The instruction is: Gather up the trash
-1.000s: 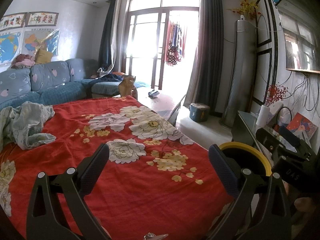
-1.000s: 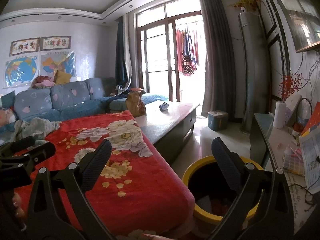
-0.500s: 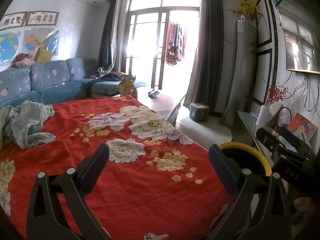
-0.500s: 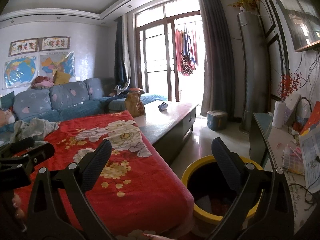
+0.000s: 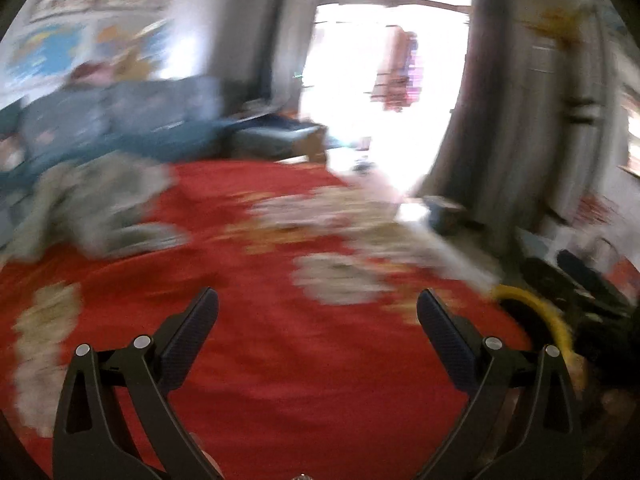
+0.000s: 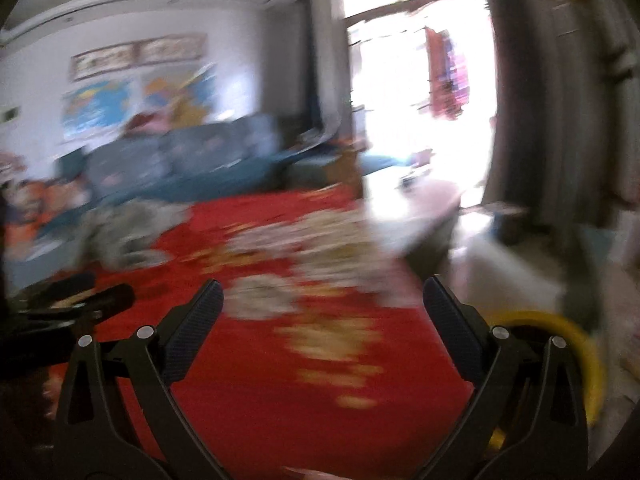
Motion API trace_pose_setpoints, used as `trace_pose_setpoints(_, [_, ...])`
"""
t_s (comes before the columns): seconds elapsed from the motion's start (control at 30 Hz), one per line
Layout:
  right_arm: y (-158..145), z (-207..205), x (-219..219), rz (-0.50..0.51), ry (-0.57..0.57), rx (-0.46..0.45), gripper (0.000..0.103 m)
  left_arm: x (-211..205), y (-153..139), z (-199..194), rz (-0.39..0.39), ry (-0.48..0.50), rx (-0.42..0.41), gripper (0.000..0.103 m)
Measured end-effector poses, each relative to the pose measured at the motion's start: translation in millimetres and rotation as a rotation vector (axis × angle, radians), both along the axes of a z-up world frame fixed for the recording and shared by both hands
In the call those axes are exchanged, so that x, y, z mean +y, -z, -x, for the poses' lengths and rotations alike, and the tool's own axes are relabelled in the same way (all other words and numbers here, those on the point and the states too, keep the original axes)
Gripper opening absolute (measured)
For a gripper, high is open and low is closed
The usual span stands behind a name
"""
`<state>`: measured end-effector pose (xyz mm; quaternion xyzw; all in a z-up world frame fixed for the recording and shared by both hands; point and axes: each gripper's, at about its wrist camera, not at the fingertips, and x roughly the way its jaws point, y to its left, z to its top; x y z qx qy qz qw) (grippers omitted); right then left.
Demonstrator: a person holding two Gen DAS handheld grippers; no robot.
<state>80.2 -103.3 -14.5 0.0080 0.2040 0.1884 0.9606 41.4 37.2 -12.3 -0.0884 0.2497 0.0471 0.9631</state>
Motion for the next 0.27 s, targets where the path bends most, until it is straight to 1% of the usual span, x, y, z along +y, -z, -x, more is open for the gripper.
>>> trace_pose_setpoints(0.03, [1.2,-6.7,23.1,0.016,-0.056,0.032,0.092,27.3,3.6,1.7,0.004,-0.077,0.025,0.097])
trace_pose_setpoints(0.07, [4.3,-17.3,62.1,0.030,-0.148,0.088,0.092,64.5,9.8,4.9,0.000,-0.190,0.064,0.097])
trace_pose_setpoints(0.1, [7.4,-23.2,91.4,0.040,-0.202,0.123,0.092,90.6,14.4,7.1,-0.004,-0.263,0.094,0.097])
trace_pose_setpoints(0.13, [13.8,-29.8,135.0,0.058,-0.282,0.171,0.092,121.2,21.7,9.9,-0.021,-0.356,0.139,0.097])
trace_pose_setpoints(0.17, [19.4,-32.8,165.8,0.084,-0.329,0.200,0.092,142.0,27.0,11.8,-0.036,-0.419,0.175,0.097])
trace_pose_setpoints(0.2, [26.7,-35.1,203.0,0.122,-0.376,0.227,0.092,173.0,35.6,15.0,-0.039,-0.495,0.220,0.097])
trace_pose_setpoints(0.23, [34.5,-36.2,237.0,0.151,-0.431,0.256,0.092,197.1,42.7,17.1,-0.028,-0.544,0.253,0.097])
trace_pose_setpoints(0.27, [46.2,-36.8,282.9,0.202,-0.498,0.299,0.092,218.5,50.6,17.8,-0.015,-0.585,0.294,0.096])
